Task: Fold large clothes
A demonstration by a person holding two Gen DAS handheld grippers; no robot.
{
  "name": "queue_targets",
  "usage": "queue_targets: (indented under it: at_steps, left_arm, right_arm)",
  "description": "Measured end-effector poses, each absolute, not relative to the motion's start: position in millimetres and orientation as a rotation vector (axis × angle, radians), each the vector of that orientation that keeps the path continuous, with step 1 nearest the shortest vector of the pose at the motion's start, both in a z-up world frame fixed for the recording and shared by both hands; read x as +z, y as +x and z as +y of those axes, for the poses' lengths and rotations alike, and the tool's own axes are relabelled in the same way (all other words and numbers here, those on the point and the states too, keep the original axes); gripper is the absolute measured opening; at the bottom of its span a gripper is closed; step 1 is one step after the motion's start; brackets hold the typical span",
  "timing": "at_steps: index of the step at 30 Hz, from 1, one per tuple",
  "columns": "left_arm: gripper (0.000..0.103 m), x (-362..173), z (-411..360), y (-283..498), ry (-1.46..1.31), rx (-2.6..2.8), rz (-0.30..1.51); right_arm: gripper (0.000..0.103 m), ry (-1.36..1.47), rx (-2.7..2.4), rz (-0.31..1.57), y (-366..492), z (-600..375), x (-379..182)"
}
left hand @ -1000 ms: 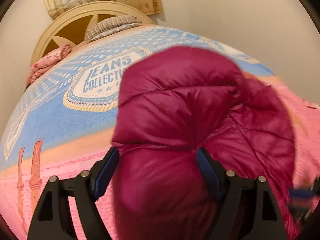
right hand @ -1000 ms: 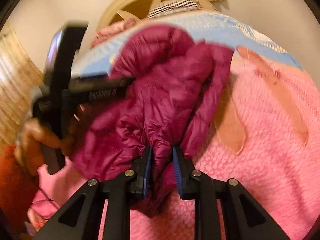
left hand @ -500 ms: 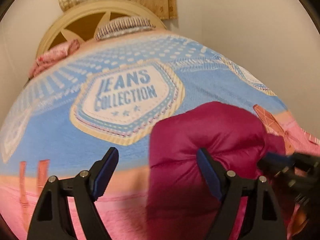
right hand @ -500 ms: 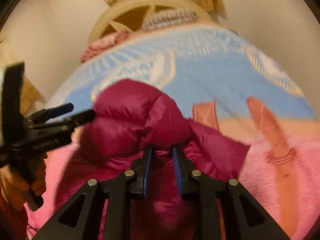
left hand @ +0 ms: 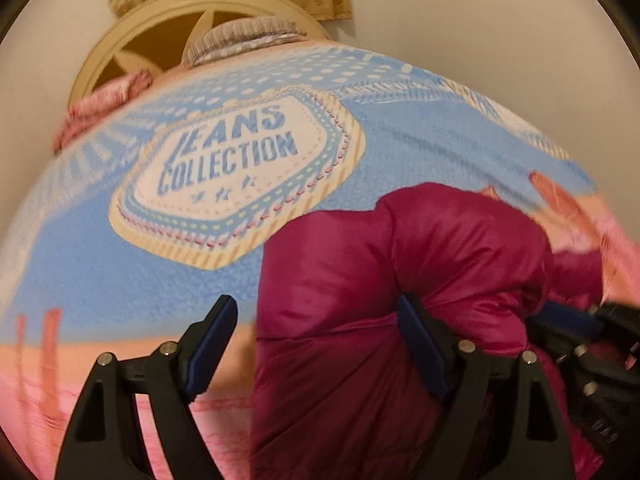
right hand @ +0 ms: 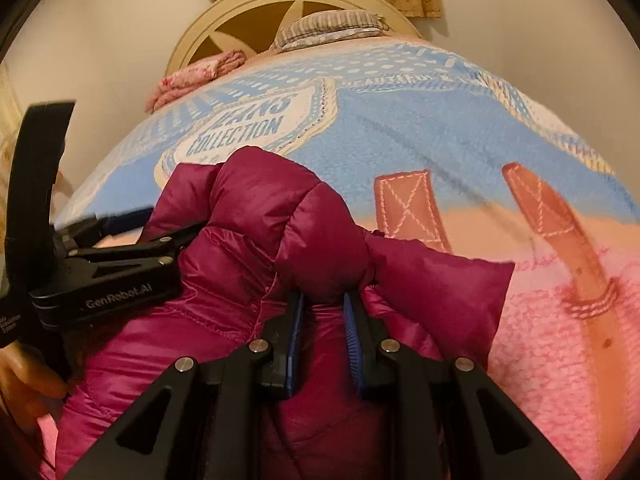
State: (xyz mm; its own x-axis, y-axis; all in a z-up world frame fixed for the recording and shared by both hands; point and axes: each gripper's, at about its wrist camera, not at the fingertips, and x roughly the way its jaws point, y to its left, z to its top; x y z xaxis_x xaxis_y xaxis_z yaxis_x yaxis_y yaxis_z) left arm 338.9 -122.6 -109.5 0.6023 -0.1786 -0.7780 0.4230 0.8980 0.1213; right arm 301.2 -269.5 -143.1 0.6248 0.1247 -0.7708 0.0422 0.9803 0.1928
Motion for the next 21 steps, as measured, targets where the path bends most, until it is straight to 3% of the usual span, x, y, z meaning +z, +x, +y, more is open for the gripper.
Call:
queue_targets:
  at_steps: [3,4,5,7,8,10,15,21]
  left_arm:
    - [0.084,-91,-100,325,0.272,-0.422,0.853]
    - [0.084,-85,-88,322,0.232,-0.451,0.863]
    - [0.084,-80,-75,318,0.19,-0.48,0.872]
    - [0.089,-74,-52,309,0.125,-0.53,0.875]
    - [0.095,-74,-44,305,0.101,-0.536,0.87]
    - [0.099,-78,-29,297,0.031,-0.566,0.883]
    - [0.099,-113,-33,292,-0.064,-0.601,0.958]
    - [0.099,-133,-25,291,-0.184,-0.635,0.997]
  right_arm:
    - [0.023,0.345,0.078,0.791,263,-290,-112]
    - [0.031,0.401,0.094,0.756,250,-299,-105]
    - [0.061,0.459,0.104,0.735,232,-309,-99]
    - [0.093,0.534,0.08,0.705,202,-325,-93]
    - [0.093,0.57,0.085,0.683,186,-331,-93]
    - [0.093,0.636,0.12,0.724,174,-336,-104]
    - [0.093,0.641,0.146,0.842,184,-310,-144]
    - [0.092,0.518,0.126,0.82,197,-278,-158]
